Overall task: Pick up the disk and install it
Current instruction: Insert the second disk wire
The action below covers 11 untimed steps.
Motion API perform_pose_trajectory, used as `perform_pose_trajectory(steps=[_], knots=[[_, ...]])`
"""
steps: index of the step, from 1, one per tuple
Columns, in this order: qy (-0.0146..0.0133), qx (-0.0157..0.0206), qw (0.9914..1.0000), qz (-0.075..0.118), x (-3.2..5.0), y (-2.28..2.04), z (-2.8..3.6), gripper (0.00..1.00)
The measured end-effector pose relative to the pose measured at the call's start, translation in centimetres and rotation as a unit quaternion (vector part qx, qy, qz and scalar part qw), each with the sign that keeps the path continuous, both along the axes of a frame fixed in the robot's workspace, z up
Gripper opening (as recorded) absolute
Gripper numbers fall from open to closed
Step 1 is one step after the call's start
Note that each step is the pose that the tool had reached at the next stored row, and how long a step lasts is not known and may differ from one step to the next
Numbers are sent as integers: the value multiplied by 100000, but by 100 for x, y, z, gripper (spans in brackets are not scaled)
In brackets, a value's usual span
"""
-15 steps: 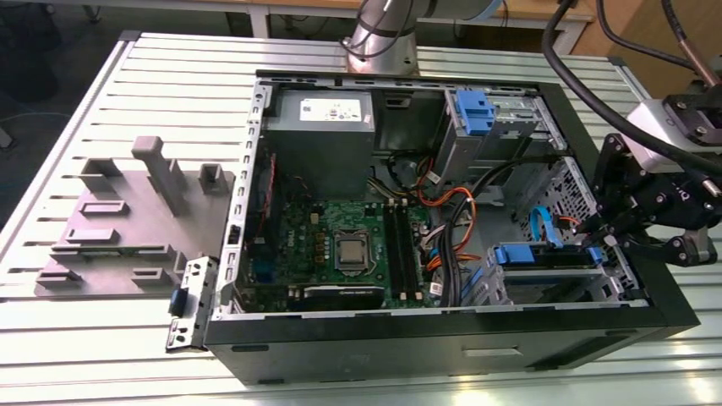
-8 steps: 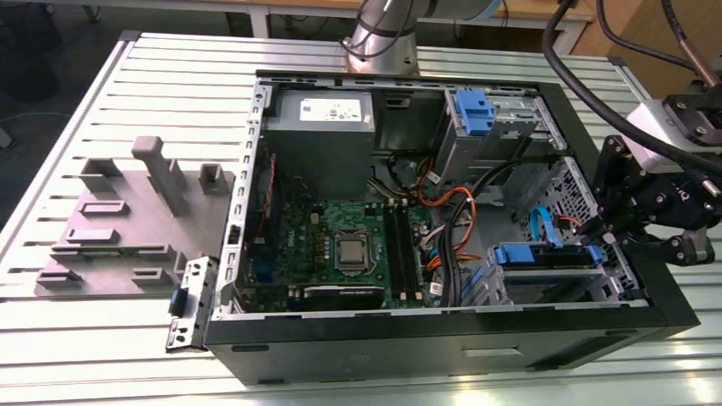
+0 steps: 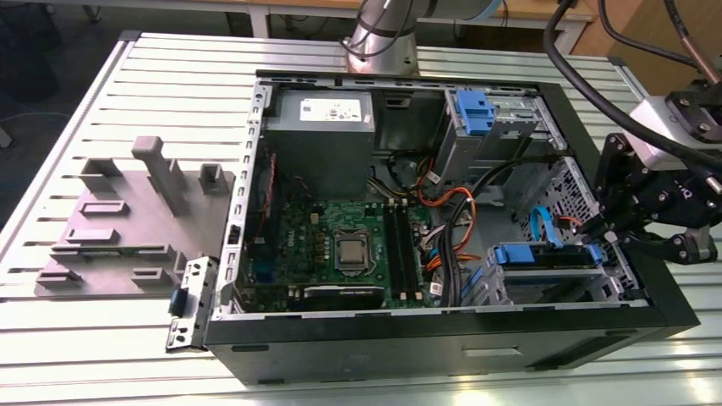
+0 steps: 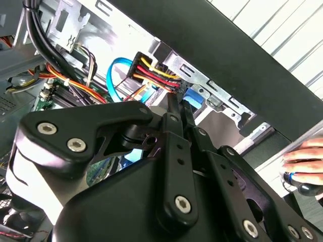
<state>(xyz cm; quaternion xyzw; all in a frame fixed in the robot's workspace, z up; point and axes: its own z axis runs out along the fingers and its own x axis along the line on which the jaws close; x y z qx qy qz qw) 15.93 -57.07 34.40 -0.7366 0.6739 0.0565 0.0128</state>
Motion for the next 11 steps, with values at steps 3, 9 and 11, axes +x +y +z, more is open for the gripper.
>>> perform_pose_trajectory(steps=[3, 9, 11], knots=[[-46, 30, 100000, 3, -5, 1, 19, 16], [-368, 297, 99999, 2, -67, 8, 33, 16], [-589, 330, 99998, 2, -106, 11, 38, 16]])
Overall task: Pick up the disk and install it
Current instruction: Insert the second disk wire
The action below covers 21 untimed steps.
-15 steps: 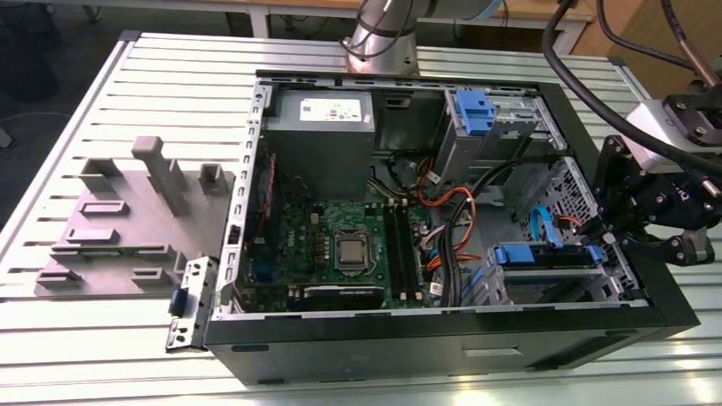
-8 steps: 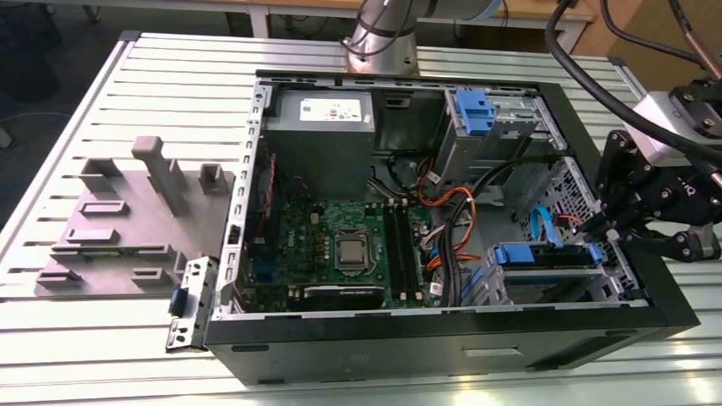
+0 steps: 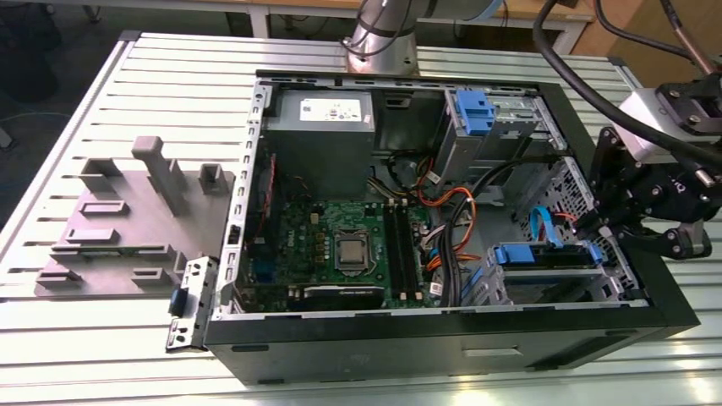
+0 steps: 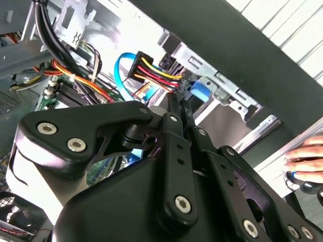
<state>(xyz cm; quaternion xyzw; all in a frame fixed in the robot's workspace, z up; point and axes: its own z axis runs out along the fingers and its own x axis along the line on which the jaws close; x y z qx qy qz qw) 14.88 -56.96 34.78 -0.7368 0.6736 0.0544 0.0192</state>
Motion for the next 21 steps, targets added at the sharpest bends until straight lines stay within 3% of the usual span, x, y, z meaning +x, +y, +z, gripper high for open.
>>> perform_pose_trajectory(steps=[5, 9, 14, 21], knots=[[-726, 25, 99997, -3, -127, 5, 0, 16], [-1138, -121, 99993, -205, -145, -1, 0, 16], [-1283, -267, 99988, -825, -146, -34, 0, 16], [-1359, -268, 99985, -1036, -149, -124, -8, 16]])
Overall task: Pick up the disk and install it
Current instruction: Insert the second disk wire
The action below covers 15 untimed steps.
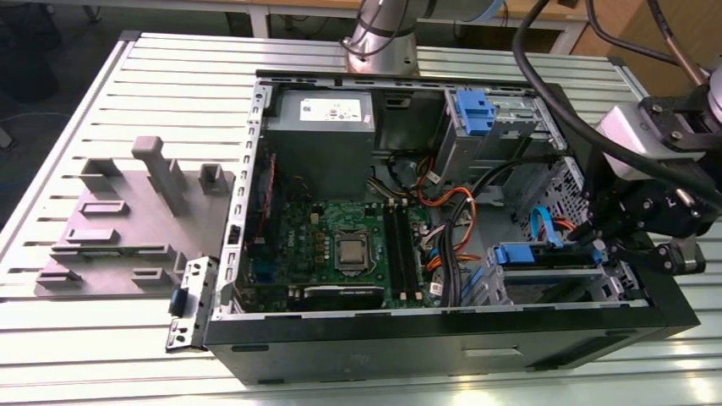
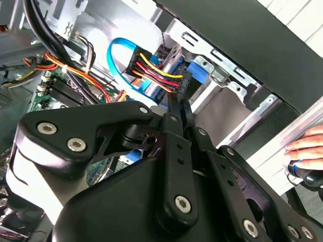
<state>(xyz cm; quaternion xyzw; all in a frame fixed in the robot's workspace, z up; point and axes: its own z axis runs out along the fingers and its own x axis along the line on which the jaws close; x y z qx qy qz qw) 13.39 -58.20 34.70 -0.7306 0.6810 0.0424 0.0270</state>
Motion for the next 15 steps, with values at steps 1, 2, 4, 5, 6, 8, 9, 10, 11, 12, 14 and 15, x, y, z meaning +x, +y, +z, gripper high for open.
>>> perform_pose_trajectory(steps=[1, 2, 4, 5, 6, 8, 9, 10, 11, 12, 14, 15], knots=[[1, 7, 100000, -2, 0, -7, -3, 16], [2, 4, 100000, -4, -1, -10, -7, 16], [2, -2, 100000, -4, -2, -10, -9, 16], [1, 1, 100000, -2, -2, -10, -9, 16], [1, 69, 100000, -2, -2, -11, -11, 16], [6, 207, 100000, -2, -2, -10, -26, 16], [3, 192, 100000, -3, -2, -10, -28, 16], [2, 186, 100000, -2, -2, -10, -28, 16], [2, 180, 100000, -3, -2, -10, -28, 16], [1, 181, 100000, -4, -2, -10, -28, 16], [0, 193, 100000, -3, -2, -10, -30, 16], [-8, 200, 100000, -3, -2, -10, -31, 16]])
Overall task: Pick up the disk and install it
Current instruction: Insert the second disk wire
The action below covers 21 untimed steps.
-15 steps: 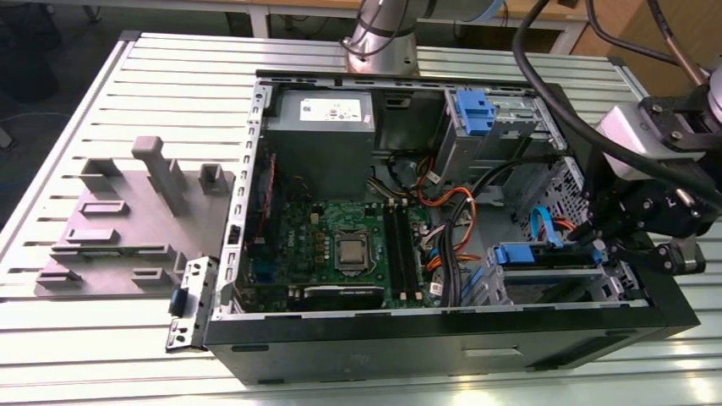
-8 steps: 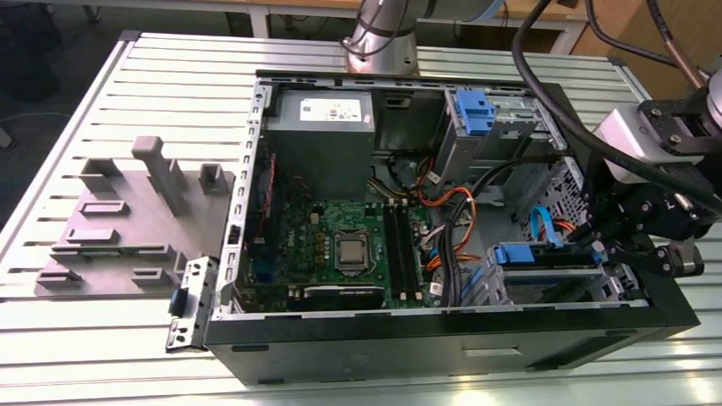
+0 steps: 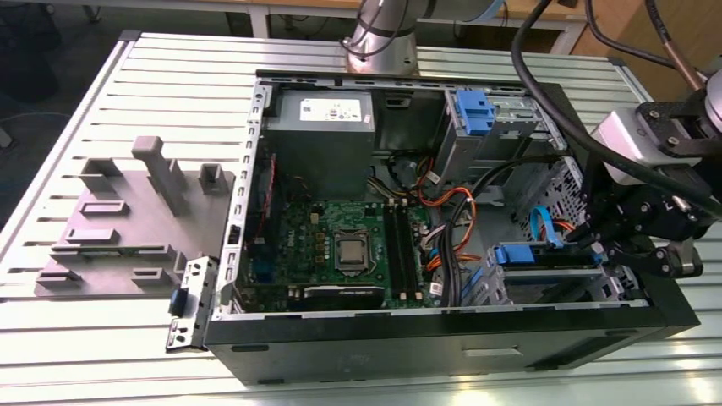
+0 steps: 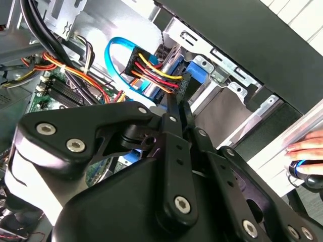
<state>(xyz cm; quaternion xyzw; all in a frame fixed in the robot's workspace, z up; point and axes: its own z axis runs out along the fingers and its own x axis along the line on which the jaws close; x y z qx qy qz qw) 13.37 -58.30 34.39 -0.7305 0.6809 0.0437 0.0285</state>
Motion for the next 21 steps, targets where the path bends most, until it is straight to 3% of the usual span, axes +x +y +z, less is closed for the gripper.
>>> perform_pose_trajectory(steps=[2, 8, 11, 17, 21], knots=[[9, -2, 100000, 2, 0, 0, 0, 24], [149, -57, 100000, 1, 14, 17, -10, 24], [606, -261, 99998, 1, 55, 35, -23, 24], [1723, -1027, 99980, 1, 147, 65, -46, 24], [2373, -1282, 99964, 4, 197, 89, -63, 24]])
